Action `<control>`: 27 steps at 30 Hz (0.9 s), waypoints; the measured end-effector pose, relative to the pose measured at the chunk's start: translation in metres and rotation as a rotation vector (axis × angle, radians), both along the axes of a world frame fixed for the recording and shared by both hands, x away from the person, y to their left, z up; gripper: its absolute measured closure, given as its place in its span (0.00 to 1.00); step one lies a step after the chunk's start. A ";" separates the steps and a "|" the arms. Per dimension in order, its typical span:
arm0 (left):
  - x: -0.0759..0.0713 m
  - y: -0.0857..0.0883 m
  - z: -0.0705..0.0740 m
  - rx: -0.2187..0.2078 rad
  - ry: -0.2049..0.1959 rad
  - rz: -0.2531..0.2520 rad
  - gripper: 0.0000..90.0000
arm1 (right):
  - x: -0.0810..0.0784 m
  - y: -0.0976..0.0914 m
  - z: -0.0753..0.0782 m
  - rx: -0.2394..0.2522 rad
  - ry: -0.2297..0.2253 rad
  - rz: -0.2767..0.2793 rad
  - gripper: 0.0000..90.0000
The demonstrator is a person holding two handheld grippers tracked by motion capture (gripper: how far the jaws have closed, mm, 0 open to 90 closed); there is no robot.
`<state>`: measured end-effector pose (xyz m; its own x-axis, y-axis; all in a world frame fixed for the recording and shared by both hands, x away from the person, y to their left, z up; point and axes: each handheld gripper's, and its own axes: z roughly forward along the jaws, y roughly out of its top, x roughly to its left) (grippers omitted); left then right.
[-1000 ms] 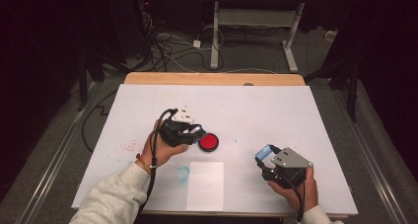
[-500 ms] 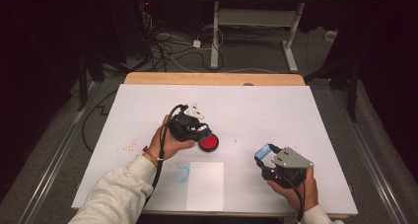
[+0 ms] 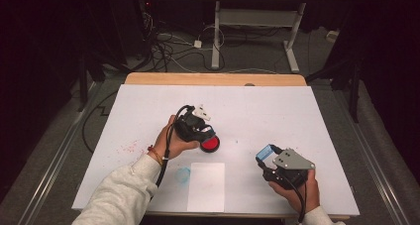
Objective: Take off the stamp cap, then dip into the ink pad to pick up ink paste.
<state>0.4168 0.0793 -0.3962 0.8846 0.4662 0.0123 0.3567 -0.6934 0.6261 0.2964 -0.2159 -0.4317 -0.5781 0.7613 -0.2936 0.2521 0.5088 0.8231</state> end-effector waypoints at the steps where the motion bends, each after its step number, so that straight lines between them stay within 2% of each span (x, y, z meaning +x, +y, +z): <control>1: 0.000 -0.001 -0.001 0.001 0.000 0.002 0.76 | 0.000 0.000 0.000 -0.001 0.003 -0.001 0.45; 14: 0.005 -0.006 -0.009 0.018 0.020 0.012 0.76 | 0.001 0.001 -0.001 -0.012 0.008 -0.001 0.45; 23: 0.013 -0.010 -0.020 0.045 0.053 0.017 0.76 | 0.003 0.002 -0.003 -0.018 0.014 0.005 0.45; 27: 0.015 -0.012 -0.025 0.058 0.055 0.026 0.76 | 0.002 0.002 -0.003 -0.018 0.013 0.007 0.45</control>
<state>0.4313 0.0676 -0.4207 0.8723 0.4889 -0.0081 0.4076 -0.7179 0.5644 0.2984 -0.2136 -0.4348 -0.5875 0.7517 -0.2996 0.2592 0.5255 0.8103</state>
